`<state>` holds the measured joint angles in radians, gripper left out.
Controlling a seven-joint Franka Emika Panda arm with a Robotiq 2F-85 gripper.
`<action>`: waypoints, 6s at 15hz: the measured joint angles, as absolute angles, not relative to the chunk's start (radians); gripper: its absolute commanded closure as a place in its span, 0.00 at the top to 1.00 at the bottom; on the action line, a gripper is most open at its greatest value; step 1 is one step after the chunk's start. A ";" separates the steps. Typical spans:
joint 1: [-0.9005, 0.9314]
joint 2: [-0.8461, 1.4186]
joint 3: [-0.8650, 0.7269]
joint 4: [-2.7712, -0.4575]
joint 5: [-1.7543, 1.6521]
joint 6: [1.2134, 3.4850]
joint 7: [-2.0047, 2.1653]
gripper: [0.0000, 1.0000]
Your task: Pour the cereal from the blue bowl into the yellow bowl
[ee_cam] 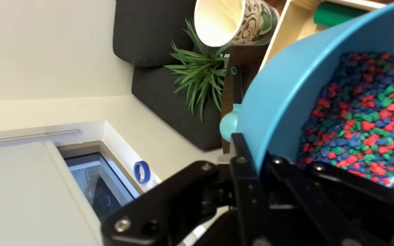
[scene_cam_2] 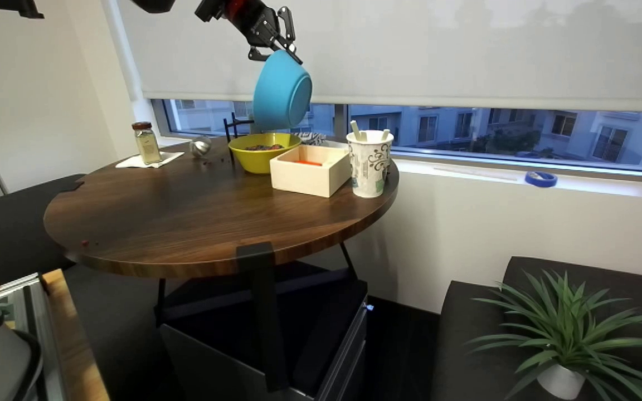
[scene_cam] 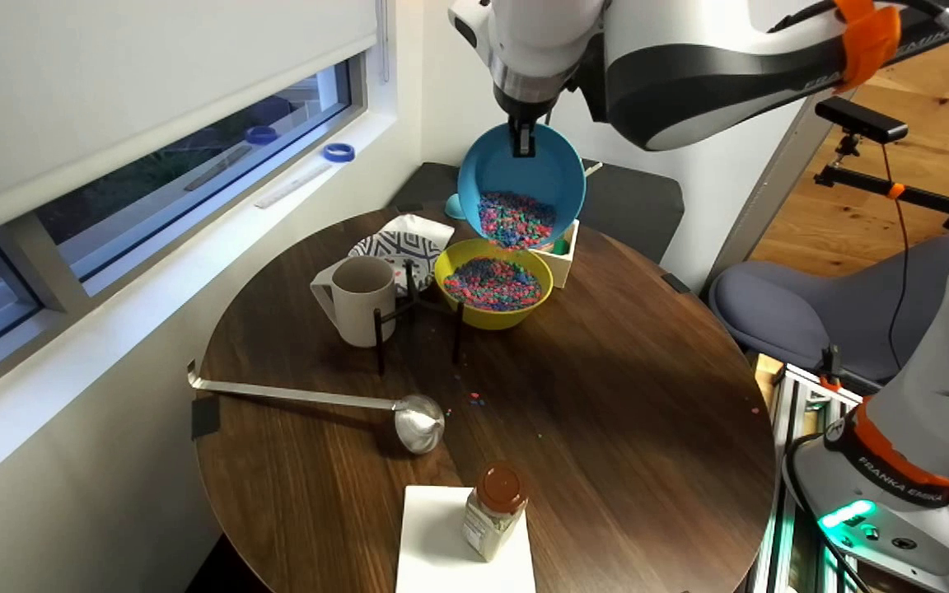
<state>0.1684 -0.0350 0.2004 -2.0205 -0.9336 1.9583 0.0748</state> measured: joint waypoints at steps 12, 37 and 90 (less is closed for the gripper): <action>0.246 -0.007 0.262 -2.053 -1.231 1.841 0.178 0.01; 0.282 -0.115 0.269 -2.067 -1.082 1.760 0.285 0.01; 0.065 -0.181 -0.137 -2.482 0.419 2.060 -0.975 0.01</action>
